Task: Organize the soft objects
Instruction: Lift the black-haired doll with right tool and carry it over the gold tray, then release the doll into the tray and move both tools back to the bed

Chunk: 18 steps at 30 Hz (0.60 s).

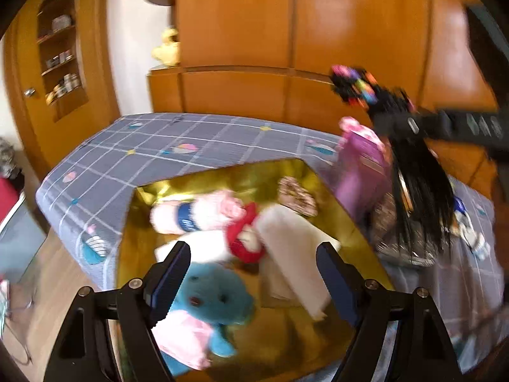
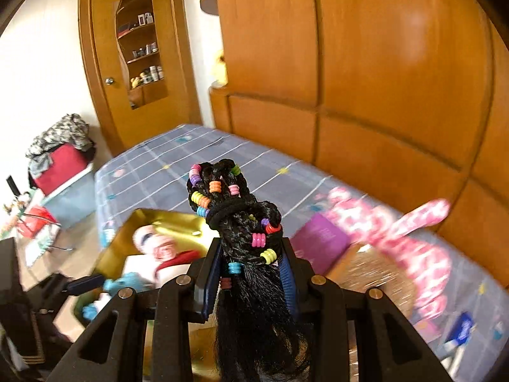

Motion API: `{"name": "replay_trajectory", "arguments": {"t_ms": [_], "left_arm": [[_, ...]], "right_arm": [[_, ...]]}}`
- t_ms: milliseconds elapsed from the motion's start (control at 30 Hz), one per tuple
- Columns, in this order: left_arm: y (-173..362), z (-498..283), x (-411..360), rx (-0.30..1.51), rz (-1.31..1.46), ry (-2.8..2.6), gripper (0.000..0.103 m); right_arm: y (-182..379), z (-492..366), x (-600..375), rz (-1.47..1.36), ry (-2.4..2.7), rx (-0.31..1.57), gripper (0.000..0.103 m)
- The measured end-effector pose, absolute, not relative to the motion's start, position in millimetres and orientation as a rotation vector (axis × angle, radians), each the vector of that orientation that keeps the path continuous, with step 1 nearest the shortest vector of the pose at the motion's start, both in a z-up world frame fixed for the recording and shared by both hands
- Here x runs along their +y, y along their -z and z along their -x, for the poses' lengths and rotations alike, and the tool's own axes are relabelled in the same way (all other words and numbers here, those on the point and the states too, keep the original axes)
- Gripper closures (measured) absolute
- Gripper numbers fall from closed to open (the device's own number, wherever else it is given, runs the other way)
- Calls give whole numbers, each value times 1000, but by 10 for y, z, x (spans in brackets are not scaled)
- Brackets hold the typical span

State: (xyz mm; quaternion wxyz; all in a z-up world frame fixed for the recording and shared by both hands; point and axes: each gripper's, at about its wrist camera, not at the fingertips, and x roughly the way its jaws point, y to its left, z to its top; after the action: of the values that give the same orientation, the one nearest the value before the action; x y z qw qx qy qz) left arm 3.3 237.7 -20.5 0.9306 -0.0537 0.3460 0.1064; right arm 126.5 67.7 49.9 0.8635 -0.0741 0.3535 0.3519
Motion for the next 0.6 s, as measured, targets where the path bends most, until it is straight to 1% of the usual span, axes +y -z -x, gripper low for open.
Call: {"name": "replay_trajectory", "arguments": {"t_ms": [167, 400, 533, 567, 600], "left_arm": [[136, 6, 2858, 680, 220, -347, 21], [178, 26, 3009, 679, 259, -391, 21], [219, -24, 2991, 692, 252, -374, 21], [227, -28, 2977, 693, 247, -371, 21], [228, -31, 2964, 694, 244, -370, 21]], "right_arm": [[-297, -1230, 921, 66, -800, 865, 69], [101, -1350, 1295, 54, -768, 971, 69], [294, -1438, 1485, 97, -727, 984, 64], [320, -1459, 1500, 99, -736, 990, 62], [345, -1459, 1521, 104, -748, 995, 57]]}}
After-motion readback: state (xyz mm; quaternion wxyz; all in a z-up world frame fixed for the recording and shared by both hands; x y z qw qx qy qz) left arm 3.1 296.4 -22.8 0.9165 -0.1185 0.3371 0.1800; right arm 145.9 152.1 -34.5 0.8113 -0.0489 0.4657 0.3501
